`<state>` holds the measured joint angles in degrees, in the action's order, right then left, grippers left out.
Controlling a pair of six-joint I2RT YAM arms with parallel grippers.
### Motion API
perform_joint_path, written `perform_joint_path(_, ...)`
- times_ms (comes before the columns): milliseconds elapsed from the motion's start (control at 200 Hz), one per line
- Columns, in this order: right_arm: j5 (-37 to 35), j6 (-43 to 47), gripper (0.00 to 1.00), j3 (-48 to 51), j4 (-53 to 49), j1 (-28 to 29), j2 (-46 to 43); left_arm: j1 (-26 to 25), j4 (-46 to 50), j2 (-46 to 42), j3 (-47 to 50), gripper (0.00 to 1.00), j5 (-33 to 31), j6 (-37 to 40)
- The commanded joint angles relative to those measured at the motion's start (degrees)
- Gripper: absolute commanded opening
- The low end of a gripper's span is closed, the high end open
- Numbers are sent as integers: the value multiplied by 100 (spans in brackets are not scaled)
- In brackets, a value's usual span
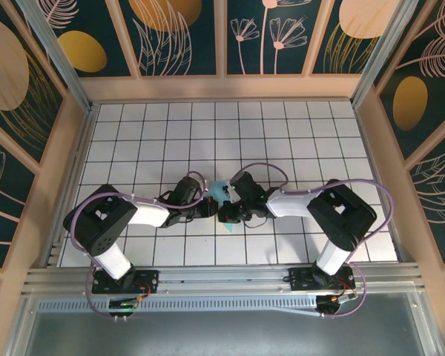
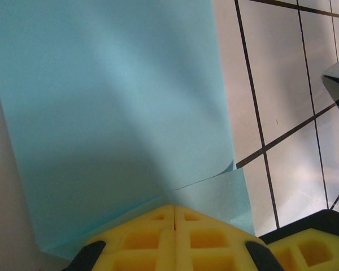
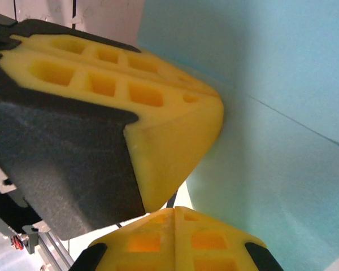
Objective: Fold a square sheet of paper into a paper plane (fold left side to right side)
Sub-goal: Third fold the triangle at the center of the table.
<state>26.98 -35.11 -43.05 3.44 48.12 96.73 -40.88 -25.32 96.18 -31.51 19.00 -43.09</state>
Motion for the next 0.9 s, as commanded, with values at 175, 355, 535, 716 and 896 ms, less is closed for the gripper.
perform_joint_path(175, -278, -35, 0, -155, 147, 40, 246, -16, 210, 166, 88, 0, -129, 24)
perform_joint_path(355, -438, 103, 0, -227, -161, 56, 417, -15, 229, 159, 98, 0, -172, 31)
perform_joint_path(535, -433, 232, 0, -150, -576, 111, 234, -16, 311, 165, 85, 0, -260, 76)
perform_joint_path(716, -308, 276, 0, 63, -929, 151, -49, -12, 401, 164, 50, 0, -362, 77)
perform_joint_path(896, -247, 279, 0, 366, -1190, 189, -416, -15, 421, 169, 39, 0, -370, 70)
